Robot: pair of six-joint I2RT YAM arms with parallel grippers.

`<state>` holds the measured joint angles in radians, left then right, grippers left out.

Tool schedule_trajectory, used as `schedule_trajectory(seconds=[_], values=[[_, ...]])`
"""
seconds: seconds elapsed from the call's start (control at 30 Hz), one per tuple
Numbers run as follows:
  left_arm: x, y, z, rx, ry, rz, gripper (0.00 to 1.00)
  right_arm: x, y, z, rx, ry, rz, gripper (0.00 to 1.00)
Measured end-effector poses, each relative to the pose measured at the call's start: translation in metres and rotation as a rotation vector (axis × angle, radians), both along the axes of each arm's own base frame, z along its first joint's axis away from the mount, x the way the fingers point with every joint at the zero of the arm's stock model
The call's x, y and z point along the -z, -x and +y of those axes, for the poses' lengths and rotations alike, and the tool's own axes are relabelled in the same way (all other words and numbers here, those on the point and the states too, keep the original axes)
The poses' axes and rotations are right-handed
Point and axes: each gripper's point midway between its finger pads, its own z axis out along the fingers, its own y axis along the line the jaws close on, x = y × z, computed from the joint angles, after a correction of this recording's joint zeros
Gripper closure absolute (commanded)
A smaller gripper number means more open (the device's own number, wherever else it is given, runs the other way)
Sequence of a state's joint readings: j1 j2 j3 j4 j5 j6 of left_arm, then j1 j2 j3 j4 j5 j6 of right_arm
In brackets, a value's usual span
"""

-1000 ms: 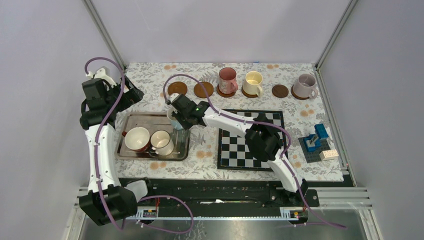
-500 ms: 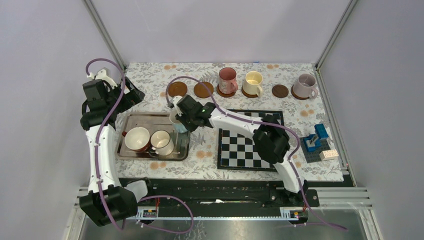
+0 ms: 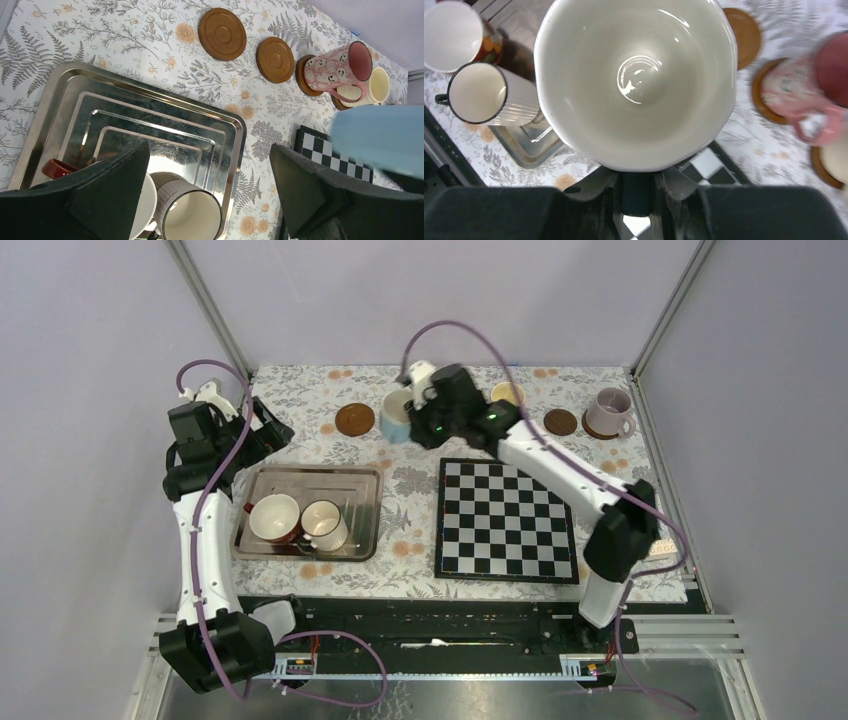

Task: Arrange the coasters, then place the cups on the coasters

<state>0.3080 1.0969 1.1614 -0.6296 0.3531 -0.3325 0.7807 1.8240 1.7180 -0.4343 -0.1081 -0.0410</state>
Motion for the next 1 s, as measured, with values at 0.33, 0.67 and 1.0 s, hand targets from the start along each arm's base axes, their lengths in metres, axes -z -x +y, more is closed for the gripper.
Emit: schedule_trajectory(seconds=[0.33, 0.67, 1.0], values=[[0.001, 0.001, -0.008, 0.037, 0.024, -0.003, 0.01, -0.092, -0.056, -0.169, 0.262, -0.085, -0.141, 1.00], [0.000, 0.001, -0.011, 0.054, 0.034, -0.007, 0.01, -0.057, -0.088, -0.336, 0.495, -0.011, -0.031, 1.00], [0.000, 0.001, -0.011, 0.054, 0.034, -0.007, 0.01, 0.024, -0.122, -0.390, 0.543, 0.039, 0.128, 1.00]])
